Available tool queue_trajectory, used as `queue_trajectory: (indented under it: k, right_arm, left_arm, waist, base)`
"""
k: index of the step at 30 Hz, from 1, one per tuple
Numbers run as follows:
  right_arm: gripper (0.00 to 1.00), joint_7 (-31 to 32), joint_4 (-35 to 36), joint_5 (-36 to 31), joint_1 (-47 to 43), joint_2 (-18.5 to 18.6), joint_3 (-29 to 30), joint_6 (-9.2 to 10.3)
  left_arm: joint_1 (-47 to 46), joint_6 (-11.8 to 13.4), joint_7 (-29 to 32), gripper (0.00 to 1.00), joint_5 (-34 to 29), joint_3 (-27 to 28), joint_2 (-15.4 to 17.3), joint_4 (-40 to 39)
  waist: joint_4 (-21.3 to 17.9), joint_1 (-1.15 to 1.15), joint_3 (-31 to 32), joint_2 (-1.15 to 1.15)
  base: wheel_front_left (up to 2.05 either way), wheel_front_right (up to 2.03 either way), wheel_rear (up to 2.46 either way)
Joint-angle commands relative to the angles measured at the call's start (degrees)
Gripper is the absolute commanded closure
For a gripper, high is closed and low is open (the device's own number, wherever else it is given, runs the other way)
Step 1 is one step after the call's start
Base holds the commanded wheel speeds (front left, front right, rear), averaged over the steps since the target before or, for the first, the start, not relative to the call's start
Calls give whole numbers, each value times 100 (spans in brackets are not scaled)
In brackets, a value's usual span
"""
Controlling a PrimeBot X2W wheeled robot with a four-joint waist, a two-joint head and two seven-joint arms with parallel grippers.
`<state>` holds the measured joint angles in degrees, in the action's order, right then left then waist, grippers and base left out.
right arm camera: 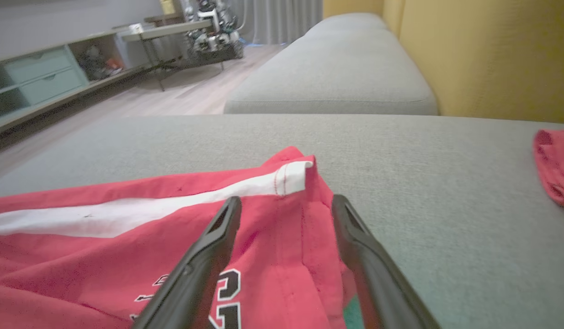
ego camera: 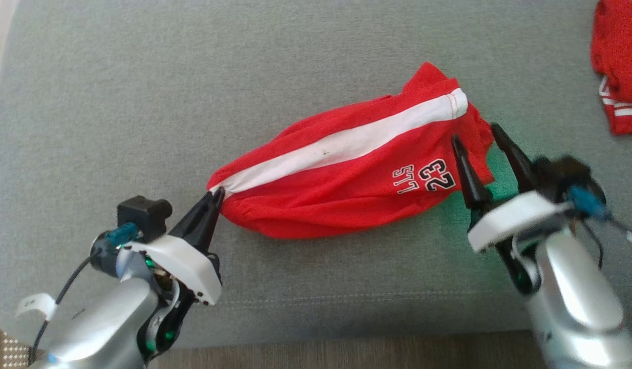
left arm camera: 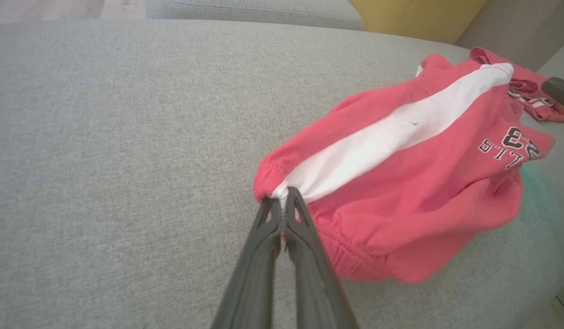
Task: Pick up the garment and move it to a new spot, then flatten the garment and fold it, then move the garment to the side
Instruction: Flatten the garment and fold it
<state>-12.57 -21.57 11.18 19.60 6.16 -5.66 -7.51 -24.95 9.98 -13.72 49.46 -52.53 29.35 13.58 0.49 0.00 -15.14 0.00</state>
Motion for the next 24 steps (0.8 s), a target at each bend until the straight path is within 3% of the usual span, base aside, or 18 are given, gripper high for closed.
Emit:
queue_trajectory:
  k: [1, 9, 17, 18, 19, 21, 24]
  right_arm:
    - [0, 78, 13, 11, 264, 94, -173, 2]
    - [0, 461, -754, 459, 1064, 344, -580, 2]
    - [3, 384, -1331, 814, 1508, 408, -920, 2]
    - [17, 338, -1393, 824, 1542, 419, -954, 2]
    - [58, 288, -1445, 841, 1572, 419, -987, 2]
    - [100, 168, -1509, 885, 1634, 423, -1040, 2]
    - [100, 11, -1532, 983, 1727, 437, -994, 2]
  left_arm:
    - [-235, -49, -66, 100, -70, 298, 110, -47]
    - [-337, -170, -108, 100, -242, 345, -96, 181]
    - [-361, -241, -119, 100, -346, 353, -192, 310]
    - [-365, -248, -119, 100, -356, 350, -205, 324]
    - [-370, -256, -120, 100, -362, 346, -218, 338]
    - [-388, -267, -120, 100, -374, 342, -237, 365]
    - [-454, -310, -122, 100, -403, 360, -250, 409]
  waist:
    - [50, 0, -33, 0]
    - [143, 0, -82, 0]
    - [211, 0, -50, 0]
    - [224, 0, -44, 0]
    - [237, 0, -39, 0]
    - [251, 0, -27, 0]
    - [235, 0, 23, 0]
  base:
    - [0, 0, 0]
    - [0, 0, 0]
    - [0, 0, 0]
    - [0, 0, 0]
    - [0, 0, 0]
    - [0, 0, 0]
    - [0, 0, 0]
